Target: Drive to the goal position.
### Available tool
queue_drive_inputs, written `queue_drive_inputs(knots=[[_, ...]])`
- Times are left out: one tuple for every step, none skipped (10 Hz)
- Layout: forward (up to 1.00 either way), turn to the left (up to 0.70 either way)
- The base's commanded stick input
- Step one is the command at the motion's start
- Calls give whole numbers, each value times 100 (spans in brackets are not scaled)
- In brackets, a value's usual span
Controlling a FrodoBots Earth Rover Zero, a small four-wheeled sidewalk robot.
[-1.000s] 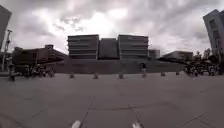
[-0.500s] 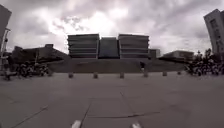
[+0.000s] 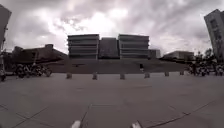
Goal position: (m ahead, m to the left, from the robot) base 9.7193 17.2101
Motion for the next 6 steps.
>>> queue_drive_inputs(knots=[[68, 0], [68, 0], [68, 0], [68, 0], [68, 0], [68, 0]])
